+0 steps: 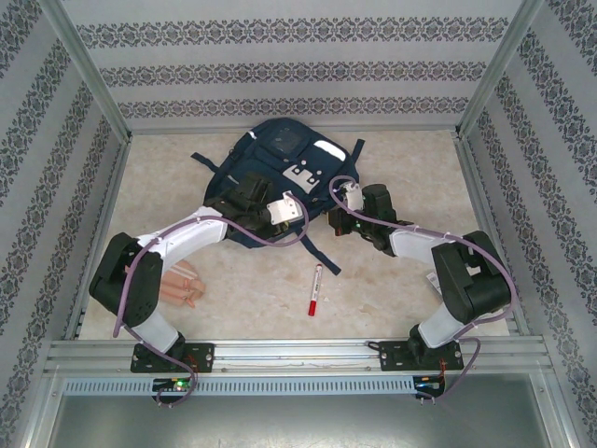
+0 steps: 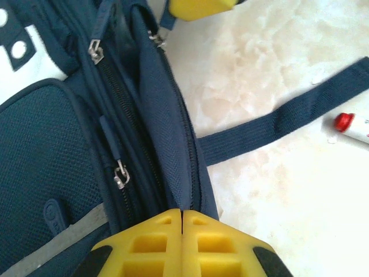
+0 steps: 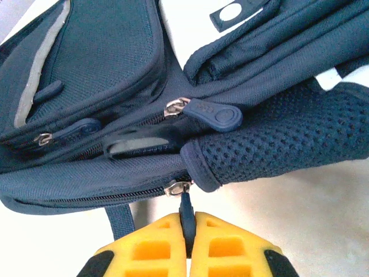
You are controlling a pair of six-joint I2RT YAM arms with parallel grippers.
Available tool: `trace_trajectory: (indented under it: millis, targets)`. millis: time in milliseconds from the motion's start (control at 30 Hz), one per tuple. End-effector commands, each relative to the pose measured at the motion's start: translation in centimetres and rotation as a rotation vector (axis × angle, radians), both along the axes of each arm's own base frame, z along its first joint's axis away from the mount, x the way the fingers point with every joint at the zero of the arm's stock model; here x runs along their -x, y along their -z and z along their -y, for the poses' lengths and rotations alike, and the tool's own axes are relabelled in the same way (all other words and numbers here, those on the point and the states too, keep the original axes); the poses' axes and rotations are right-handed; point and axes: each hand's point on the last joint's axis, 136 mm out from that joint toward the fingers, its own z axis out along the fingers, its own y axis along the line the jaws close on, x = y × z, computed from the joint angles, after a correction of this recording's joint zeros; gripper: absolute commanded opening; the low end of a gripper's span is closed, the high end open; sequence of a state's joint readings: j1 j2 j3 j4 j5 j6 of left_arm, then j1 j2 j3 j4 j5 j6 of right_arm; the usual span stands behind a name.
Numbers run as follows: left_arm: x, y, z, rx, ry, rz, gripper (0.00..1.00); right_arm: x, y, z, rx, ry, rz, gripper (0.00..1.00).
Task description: Pack books, pencil case, and school supplies into a backpack
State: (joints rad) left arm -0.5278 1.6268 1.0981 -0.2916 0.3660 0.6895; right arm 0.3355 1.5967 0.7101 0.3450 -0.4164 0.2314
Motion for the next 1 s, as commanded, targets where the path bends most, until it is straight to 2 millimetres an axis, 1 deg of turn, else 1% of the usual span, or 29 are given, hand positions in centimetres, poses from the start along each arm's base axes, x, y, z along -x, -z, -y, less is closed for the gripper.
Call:
trace_trajectory:
  millis: [0, 67, 167, 233, 300, 400, 467, 500, 533, 567, 600, 633, 667, 700, 733, 767, 800, 867, 900, 933, 967]
  targets:
    - [2.6, 0.3, -0.8, -0.022, 0.093, -0.071, 0.00, -2.5, -2.0, 2.6, 0.030, 0.114, 0.114, 0.00]
    - [3.1, 0.4, -0.7, -0.015, 0.111, -0.084, 0.00, -2.5, -1.9, 3.3, 0.048, 0.148, 0.119, 0.01]
    - [3.1, 0.4, -1.0, -0.030, 0.111, -0.080, 0.00, -2.9, -0.9, 5.7, 0.110, 0.256, 0.107, 0.00]
    - [3.0, 0.6, -1.3, -0.036, 0.096, -0.070, 0.00, -3.2, -0.4, 6.7, 0.099, 0.293, 0.078, 0.02]
    - [2.9, 0.6, -1.3, -0.028, 0.081, -0.063, 0.00, -3.3, -0.5, 7.3, 0.078, 0.318, 0.062, 0.05]
    - [2.6, 0.3, -1.1, -0.014, 0.066, -0.065, 0.00, -3.0, -0.8, 7.0, 0.056, 0.301, 0.066, 0.17]
    - [1.9, -1.1, -0.7, 0.043, 0.014, -0.046, 0.00, -3.2, -0.8, 7.1, 0.051, 0.312, 0.064, 0.23]
    - [1.7, -1.9, -0.4, 0.079, -0.004, -0.035, 0.03, -3.3, -0.7, 7.5, 0.061, 0.334, 0.054, 0.27]
    - [1.5, -2.9, -0.1, 0.122, -0.022, -0.025, 0.13, -3.4, -0.6, 8.2, 0.075, 0.375, 0.039, 0.33]
    - [1.2, -4.1, 0.2, 0.166, -0.045, -0.009, 0.30, -3.4, -0.5, 9.1, 0.095, 0.418, 0.023, 0.39]
    - [0.8, -5.0, 0.1, 0.199, -0.091, -0.005, 0.43, -3.3, -0.5, 9.7, 0.119, 0.442, 0.017, 0.44]
    - [0.1, -5.9, -0.1, 0.224, -0.156, 0.009, 0.52, -3.1, -0.7, 10.3, 0.152, 0.459, 0.018, 0.48]
    - [-0.8, -6.9, -0.6, 0.248, -0.238, 0.020, 0.60, -2.9, -0.9, 10.8, 0.177, 0.471, 0.024, 0.52]
    - [-1.5, -7.5, -1.3, 0.257, -0.311, 0.026, 0.66, -2.8, -1.2, 11.3, 0.188, 0.498, 0.025, 0.54]
    - [-2.0, -8.1, -2.0, 0.258, -0.382, 0.031, 0.69, -2.6, -1.6, 11.9, 0.196, 0.524, 0.026, 0.60]
    - [-2.2, -8.2, -2.7, 0.244, -0.427, 0.025, 0.73, -2.4, -2.2, 12.0, 0.199, 0.529, 0.030, 0.65]
    - [-2.2, -8.0, -3.1, 0.218, -0.447, 0.017, 0.76, -2.2, -2.8, 12.0, 0.200, 0.524, 0.034, 0.68]
    - [-2.1, -7.4, -4.3, 0.145, -0.496, -0.013, 0.89, -1.6, -4.0, 12.0, 0.178, 0.537, 0.032, 0.74]
    - [-2.1, -6.8, -5.1, 0.110, -0.540, -0.040, 0.92, -1.4, -4.3, 12.2, 0.155, 0.559, 0.028, 0.80]
    - [-2.3, -6.3, -6.1, 0.082, -0.613, -0.077, 0.94, -1.2, -4.7, 12.8, 0.110, 0.622, 0.016, 0.97]
    - [-2.5, -5.7, -7.1, 0.075, -0.687, -0.134, 0.95, -0.9, -4.9, 13.5, 0.059, 0.681, -0.007, 0.98]
